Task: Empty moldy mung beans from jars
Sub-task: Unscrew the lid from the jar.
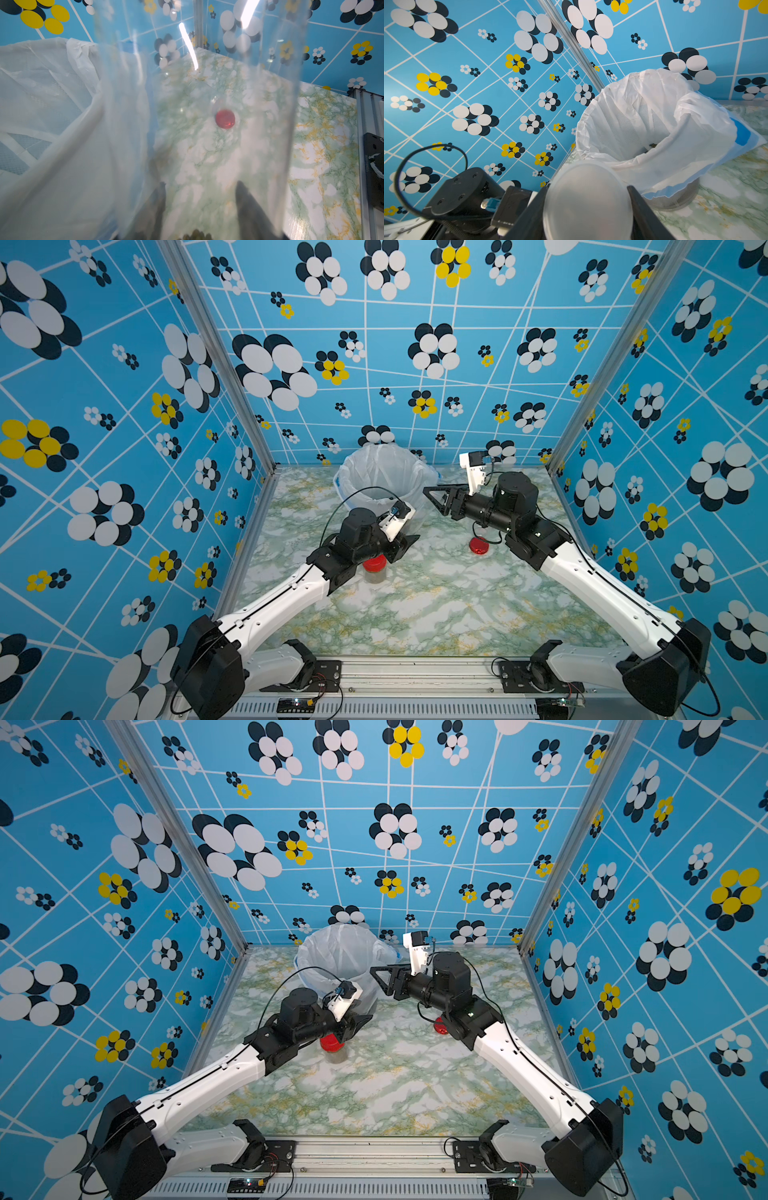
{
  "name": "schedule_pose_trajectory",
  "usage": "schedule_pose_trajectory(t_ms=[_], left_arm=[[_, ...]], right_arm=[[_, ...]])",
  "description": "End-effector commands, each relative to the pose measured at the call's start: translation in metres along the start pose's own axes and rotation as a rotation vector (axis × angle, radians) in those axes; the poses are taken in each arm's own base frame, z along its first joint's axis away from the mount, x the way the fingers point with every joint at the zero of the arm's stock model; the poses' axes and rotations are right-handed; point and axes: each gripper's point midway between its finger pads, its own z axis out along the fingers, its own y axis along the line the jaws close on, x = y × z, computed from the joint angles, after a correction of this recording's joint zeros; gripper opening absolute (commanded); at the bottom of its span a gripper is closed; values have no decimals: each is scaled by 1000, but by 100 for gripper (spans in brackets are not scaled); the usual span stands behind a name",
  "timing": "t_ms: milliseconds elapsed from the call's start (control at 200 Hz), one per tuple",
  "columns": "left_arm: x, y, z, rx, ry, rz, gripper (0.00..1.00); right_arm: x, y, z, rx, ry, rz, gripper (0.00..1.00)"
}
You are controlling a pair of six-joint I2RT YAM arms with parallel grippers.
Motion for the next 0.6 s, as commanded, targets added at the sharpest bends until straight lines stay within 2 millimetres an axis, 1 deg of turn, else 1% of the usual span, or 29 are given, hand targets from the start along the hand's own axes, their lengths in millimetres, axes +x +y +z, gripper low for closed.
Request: schedule_pose_trajectory(t_ms=[0, 85, 175, 270, 320, 390, 445, 595], left_arm=[[-13, -25, -17, 148, -74, 90, 35], [-12, -27, -23, 202, -59, 71, 35], [-9, -30, -24, 237, -42, 73, 35], [-7, -32, -24, 264, -38, 74, 35], [-6, -32, -24, 273, -31, 70, 36], [-1, -31, -22, 280, -9, 64, 36], [3, -30, -21, 282, 9, 64, 36], [8, -29, -18, 290, 24, 57, 36]], right_arm=[[-11, 23, -11, -123, -8, -179, 45], [-11, 34, -15, -194, 22, -243, 45], [1, 51, -18, -319, 87, -342, 46], [19, 58, -20, -406, 193, -415, 46], [27, 62, -22, -456, 240, -445, 42], [35, 67, -27, -516, 279, -469, 41], [36, 71, -31, -544, 288, -487, 38], [40, 77, -40, -585, 323, -525, 37]])
